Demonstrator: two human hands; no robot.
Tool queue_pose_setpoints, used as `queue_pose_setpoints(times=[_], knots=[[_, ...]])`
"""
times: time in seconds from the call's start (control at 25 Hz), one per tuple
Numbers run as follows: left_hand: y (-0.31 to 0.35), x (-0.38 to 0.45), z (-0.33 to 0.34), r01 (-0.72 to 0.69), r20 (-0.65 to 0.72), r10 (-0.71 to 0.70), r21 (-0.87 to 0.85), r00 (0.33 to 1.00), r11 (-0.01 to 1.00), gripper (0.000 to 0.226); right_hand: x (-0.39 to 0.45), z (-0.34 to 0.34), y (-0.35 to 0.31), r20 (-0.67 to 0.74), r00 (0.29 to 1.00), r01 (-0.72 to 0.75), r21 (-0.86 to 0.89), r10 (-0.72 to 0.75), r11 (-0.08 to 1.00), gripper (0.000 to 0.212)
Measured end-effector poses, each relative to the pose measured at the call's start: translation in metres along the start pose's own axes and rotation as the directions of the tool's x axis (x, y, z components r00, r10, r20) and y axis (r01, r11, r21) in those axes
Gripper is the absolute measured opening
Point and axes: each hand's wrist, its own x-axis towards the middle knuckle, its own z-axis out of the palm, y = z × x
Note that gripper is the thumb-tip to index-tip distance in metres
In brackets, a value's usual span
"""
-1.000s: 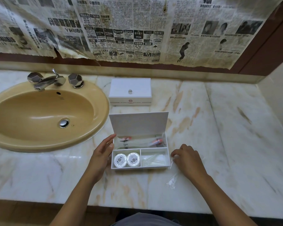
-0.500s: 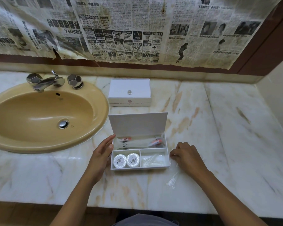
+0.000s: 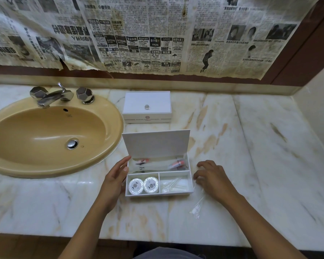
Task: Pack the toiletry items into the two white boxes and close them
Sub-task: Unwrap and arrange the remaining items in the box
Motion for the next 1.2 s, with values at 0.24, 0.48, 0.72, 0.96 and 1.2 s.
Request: queue_pose_setpoints(times=[0.24, 0.48, 0.72, 0.96, 1.2], knots=[[0.003, -0.003, 0.002, 0.002, -0.007, -0.002, 0.008, 1.0, 1.0, 0.034, -0.001, -0.003, 0.005, -0.195, 0.971, -0.119, 0.125, 0.142, 0.985, 0.007], [0.008, -0.005, 0.005, 0.016, -0.018, -0.016, 0.0, 1.0, 1.0, 0.033, -0.002, -0.032, -0.014, -0.49, 0.834, -0.159, 0.227, 0.254, 0.961, 0.008], [0.004, -0.002, 0.002, 0.026, -0.005, -0.026, -0.033, 1.0, 0.999, 0.032, -0.007, -0.044, -0.084, -0.374, 0.928, 0.037, 0.092, 0.0, 0.995, 0.006], [0.003, 0.0, 0.001, 0.025, 0.0, -0.025, -0.056, 1.0, 0.998, 0.033, -0.004, -0.019, -0.106, -0.052, 0.998, -0.05, -0.119, 0.044, 0.992, 0.021], [0.003, -0.001, 0.0, 0.025, 0.009, -0.024, -0.071, 1.0, 0.997, 0.033, 0.002, -0.018, -0.105, -0.193, 0.978, -0.097, -0.106, 0.076, 0.99, 0.039]])
